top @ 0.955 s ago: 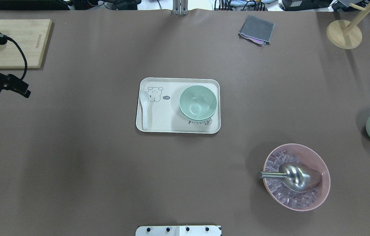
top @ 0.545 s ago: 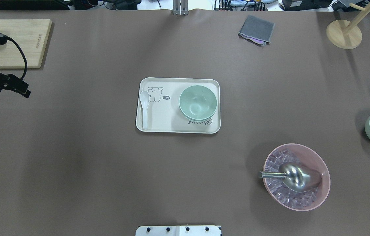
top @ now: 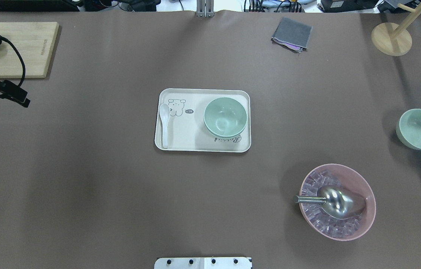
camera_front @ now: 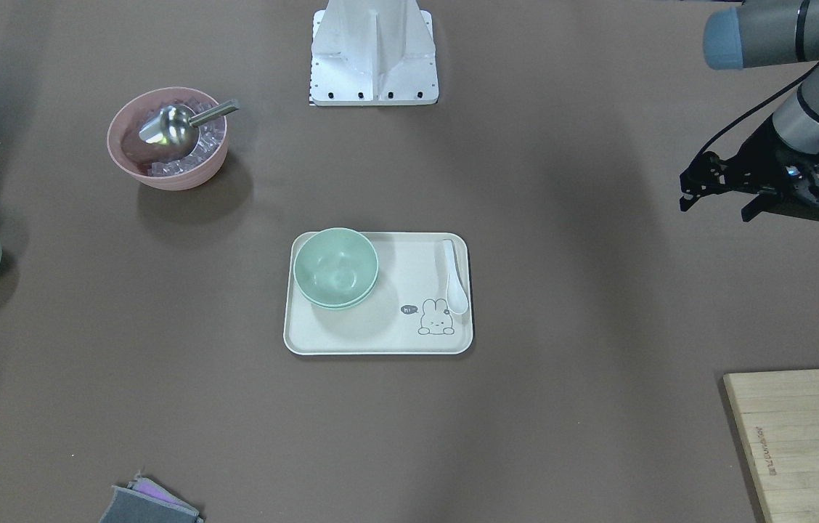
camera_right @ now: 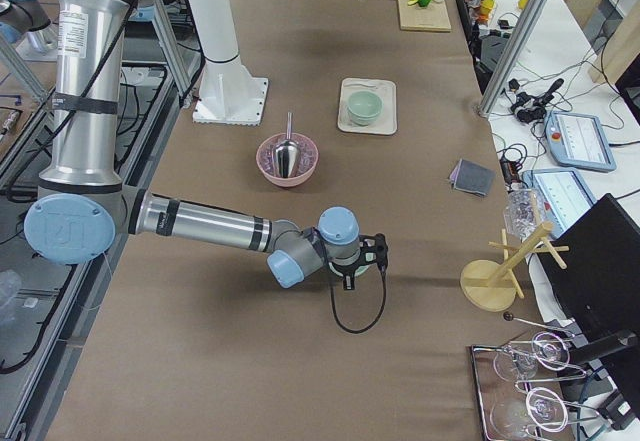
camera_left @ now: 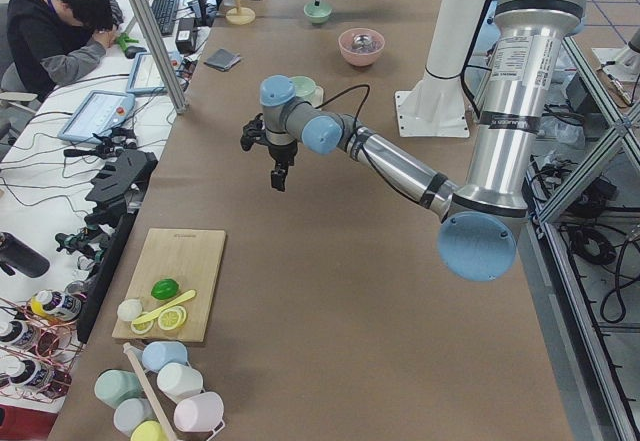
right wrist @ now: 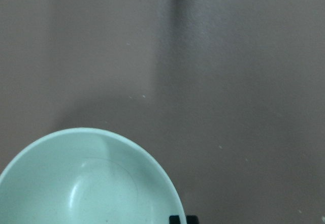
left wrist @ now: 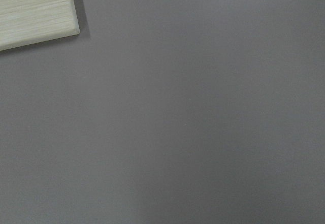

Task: Stack green bowls together

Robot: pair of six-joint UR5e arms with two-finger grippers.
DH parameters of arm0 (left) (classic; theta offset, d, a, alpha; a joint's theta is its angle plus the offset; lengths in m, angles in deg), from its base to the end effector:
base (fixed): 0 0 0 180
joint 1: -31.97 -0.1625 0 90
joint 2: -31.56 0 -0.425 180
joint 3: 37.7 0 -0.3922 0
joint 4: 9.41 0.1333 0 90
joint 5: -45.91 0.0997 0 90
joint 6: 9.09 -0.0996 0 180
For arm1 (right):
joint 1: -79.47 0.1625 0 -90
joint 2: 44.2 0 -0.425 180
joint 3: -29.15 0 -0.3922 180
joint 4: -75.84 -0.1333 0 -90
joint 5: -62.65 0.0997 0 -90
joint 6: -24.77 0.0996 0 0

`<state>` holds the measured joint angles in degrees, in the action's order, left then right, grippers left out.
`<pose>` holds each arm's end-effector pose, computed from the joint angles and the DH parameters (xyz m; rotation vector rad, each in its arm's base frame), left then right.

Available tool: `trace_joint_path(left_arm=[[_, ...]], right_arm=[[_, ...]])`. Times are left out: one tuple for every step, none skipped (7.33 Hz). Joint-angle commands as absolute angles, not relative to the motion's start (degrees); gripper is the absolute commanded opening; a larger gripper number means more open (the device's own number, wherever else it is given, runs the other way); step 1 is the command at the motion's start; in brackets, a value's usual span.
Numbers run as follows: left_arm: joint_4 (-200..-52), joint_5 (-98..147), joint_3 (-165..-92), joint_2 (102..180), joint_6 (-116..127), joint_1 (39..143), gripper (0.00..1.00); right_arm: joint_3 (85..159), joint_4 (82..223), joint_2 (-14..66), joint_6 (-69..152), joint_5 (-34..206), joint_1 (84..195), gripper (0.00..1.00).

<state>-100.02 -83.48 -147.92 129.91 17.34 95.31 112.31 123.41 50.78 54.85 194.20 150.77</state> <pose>0.1755 -0.5058 0.4140 0.1369 0.8200 0.1788 -0.0872 -0.4675 0.6796 0.1724 -0.8537 -0.0077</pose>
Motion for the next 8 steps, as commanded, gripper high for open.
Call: trace_joint_path(left_arm=[[-98.98, -86.69, -146.26, 128.51, 7.49, 100.75, 0.99], [-98.97, -87.15, -144.94, 126.77, 1.78, 103.92, 0.99], [-98.88, -87.25, -142.76, 126.05, -4.98, 107.78, 0.99], [-98.80, -87.25, -140.73, 124.83, -11.49, 111.39, 0.99], [-98.27, -87.25, -138.62, 123.86, -17.64, 114.91, 0.99], [-98.18, -87.25, -136.60, 122.81, -23.01, 118.07, 0.99], [-98.09, -87.68, -136.32, 122.36, -24.72, 119.32, 0.99], [-98.09, -88.82, -135.88, 122.36, -24.65, 119.25, 0.99]], right_arm=[[112.47, 128.99, 44.95, 56.57, 195.80, 150.84, 0.00], [112.91, 129.71, 42.83, 60.85, 196.15, 150.84, 0.00], [113.69, 131.37, 40.20, 65.59, 197.72, 150.84, 0.00], [115.70, 134.78, 38.17, 68.16, 197.91, 150.75, 0.00], [118.33, 139.77, 35.89, 68.62, 197.92, 150.31, 0.00], [122.45, 145.56, 34.39, 68.80, 197.66, 149.00, 0.00], [126.23, 150.93, 31.94, 71.50, 197.30, 147.51, 0.00], [128.36, 153.59, 29.65, 75.44, 197.04, 145.06, 0.00]])
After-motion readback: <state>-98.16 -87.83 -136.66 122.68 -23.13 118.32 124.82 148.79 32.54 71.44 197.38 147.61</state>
